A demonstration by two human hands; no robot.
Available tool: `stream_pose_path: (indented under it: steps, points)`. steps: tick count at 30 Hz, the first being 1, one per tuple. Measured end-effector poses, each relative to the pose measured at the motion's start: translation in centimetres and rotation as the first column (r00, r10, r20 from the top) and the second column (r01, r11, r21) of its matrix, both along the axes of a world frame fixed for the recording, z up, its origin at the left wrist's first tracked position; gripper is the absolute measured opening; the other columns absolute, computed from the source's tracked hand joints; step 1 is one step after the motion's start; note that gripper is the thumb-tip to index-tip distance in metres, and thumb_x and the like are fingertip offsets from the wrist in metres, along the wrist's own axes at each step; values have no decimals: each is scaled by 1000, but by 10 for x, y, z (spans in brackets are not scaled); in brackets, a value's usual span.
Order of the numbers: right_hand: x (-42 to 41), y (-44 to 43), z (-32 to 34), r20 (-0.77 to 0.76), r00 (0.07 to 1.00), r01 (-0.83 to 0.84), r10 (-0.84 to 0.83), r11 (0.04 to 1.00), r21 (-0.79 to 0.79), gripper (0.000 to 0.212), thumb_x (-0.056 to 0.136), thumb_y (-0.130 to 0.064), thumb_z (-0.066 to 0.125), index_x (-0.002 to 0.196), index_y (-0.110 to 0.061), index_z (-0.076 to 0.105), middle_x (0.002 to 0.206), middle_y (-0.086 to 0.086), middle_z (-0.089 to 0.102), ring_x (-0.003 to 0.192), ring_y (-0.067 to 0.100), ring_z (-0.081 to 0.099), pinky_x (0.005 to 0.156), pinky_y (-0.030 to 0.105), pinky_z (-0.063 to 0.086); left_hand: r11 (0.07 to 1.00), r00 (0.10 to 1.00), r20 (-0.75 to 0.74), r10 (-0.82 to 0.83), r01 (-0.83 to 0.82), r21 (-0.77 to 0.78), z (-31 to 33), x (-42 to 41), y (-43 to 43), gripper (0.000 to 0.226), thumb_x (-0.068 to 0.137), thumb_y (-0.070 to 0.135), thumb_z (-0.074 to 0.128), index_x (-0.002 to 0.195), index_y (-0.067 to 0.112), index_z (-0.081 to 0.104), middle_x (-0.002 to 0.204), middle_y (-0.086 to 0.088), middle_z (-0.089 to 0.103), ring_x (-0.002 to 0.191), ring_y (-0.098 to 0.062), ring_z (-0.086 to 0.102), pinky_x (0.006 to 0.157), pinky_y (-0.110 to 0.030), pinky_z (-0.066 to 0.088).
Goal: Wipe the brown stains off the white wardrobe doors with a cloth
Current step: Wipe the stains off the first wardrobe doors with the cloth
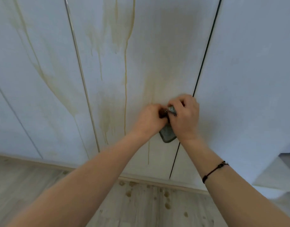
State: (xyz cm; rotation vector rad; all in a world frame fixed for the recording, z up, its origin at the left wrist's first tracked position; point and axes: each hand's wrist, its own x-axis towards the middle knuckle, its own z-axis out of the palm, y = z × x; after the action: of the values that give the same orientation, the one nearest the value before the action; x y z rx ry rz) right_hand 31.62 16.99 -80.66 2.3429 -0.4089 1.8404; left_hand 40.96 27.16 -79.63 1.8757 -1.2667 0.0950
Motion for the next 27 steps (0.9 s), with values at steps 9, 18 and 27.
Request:
stream_pose_path:
  steps: [9,18,27]
  points:
    - [-34,-1,-111,-557,825,-16,100,988,153,62,82,-48,71,127,-10,51,106,8,60,78,24,62,57,32,53,984,997,54,-50,40,175,-60,17,2,8,79,11,62,79,16,56,75,-6,64,70,-26,59,57,-31,36]
    - [-44,6,-172,-913,367,217,177,938,269,81,86,-53,67,148,-26,22,131,7,46,102,31,61,78,41,54,698,930,-105,-351,335,633,-116,38,36,55,78,14,70,131,19,55,122,-3,62,109,-23,59,87,-33,50]
    - [-15,19,-233,-960,-120,336,251,920,199,67,96,-41,55,155,-28,25,135,11,48,118,32,55,92,41,52,309,939,-42,-341,154,939,-185,76,68,37,92,19,61,126,6,63,128,-11,63,114,-28,61,97,-39,52]
